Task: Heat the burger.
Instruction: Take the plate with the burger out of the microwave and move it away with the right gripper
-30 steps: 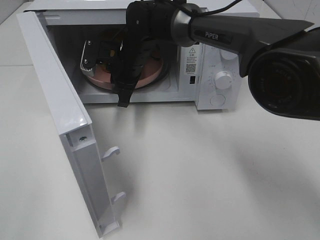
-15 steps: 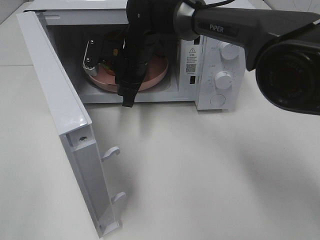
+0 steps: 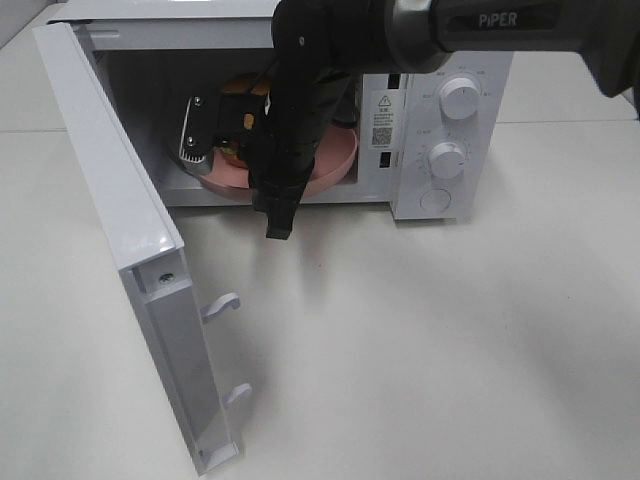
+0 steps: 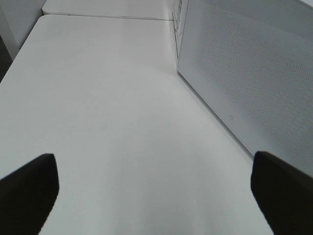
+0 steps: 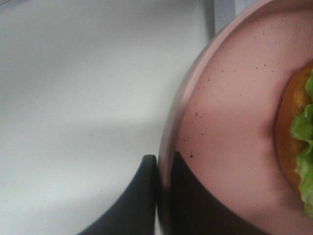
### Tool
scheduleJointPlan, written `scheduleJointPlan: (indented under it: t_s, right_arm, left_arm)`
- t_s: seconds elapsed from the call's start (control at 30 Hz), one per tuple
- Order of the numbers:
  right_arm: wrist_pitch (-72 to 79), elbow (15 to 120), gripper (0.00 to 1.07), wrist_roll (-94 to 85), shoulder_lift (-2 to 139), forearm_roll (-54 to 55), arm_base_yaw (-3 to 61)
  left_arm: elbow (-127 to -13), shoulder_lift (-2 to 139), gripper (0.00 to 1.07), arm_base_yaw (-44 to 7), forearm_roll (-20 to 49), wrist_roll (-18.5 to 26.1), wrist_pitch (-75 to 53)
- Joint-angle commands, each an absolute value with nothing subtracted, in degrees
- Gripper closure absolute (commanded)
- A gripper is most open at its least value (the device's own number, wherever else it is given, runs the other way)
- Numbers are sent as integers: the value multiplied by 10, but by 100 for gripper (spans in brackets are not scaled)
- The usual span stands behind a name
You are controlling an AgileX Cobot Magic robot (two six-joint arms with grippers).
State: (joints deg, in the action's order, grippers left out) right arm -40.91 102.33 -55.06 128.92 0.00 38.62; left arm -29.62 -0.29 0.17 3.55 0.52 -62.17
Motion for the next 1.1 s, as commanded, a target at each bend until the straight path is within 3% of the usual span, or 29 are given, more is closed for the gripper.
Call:
scheduleJointPlan:
  t_s: [0.03,0.4,1.1]
  right_arm:
    - [-388,981,107,-569,1257,-21,391]
    - [-305,863,107,-571,1167,-52,396]
    - [-259,742,107,-562,1066,-72,396]
  left_arm:
    - [-296,-11,6,-2,33,4,-614]
    - [-296,-11,6,-2,33,4,-614]
    - [-296,-11,6,-2,33,4,-614]
